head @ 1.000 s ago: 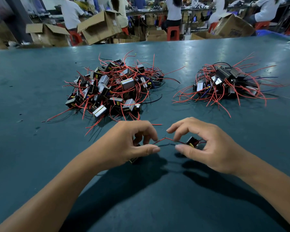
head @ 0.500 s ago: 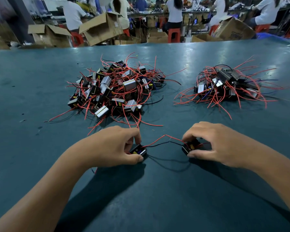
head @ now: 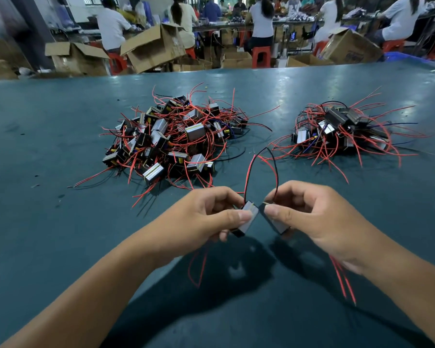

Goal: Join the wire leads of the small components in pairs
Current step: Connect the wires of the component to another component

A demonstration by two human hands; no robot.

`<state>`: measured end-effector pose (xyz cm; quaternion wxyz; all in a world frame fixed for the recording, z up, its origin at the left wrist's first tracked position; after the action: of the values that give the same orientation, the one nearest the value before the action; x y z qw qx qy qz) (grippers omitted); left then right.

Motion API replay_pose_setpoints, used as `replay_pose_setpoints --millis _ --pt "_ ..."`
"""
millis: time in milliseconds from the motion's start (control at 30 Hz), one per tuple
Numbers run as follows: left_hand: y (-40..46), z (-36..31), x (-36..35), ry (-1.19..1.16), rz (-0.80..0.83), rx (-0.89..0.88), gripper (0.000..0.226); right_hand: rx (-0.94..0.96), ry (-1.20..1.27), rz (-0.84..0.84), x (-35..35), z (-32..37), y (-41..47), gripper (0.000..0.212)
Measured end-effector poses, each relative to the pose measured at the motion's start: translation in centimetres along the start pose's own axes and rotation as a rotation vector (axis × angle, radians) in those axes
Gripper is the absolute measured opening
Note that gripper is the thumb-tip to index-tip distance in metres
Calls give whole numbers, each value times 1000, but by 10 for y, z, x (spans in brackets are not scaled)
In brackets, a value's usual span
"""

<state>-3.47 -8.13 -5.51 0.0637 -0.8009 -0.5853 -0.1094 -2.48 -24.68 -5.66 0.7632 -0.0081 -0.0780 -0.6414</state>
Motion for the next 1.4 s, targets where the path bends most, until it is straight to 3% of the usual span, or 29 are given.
replay_pose_setpoints --millis 300,400,500,600,700,967,1267,1400 --pt "4 11 -1 -89 -104 54 33 -68 161 -85 -6 -8 -3 36" --pt "5 12 5 -61 -144 42 35 -61 141 -81 -3 -7 -3 27" --pt "5 9 11 92 -176 -24 30 12 -62 -139 7 -3 0 19" --pt "3 4 13 463 -214 -160 25 141 -435 -212 14 5 -1 21" --pt "3 8 10 649 -242 -159 26 214 -698 -208 9 7 -5 25" --pt "5 22 9 620 -130 -47 32 167 -773 -174 8 -3 -4 31" --pt "4 21 1 526 -49 -43 31 308 -783 -181 1 12 -3 11" --pt "5 21 1 478 -13 -28 27 342 -704 -215 5 18 -5 15"
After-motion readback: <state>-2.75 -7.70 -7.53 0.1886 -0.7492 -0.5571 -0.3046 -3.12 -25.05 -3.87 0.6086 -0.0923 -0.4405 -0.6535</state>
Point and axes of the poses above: each hand's wrist, its own y-axis towards the middle knuckle, its own x-axis out of the back of the hand, z = x × y, the point moved 8 cm from there along y, towards the middle knuckle, and after that the axes turned 9 degrees about -z, right-handed, at the moved point
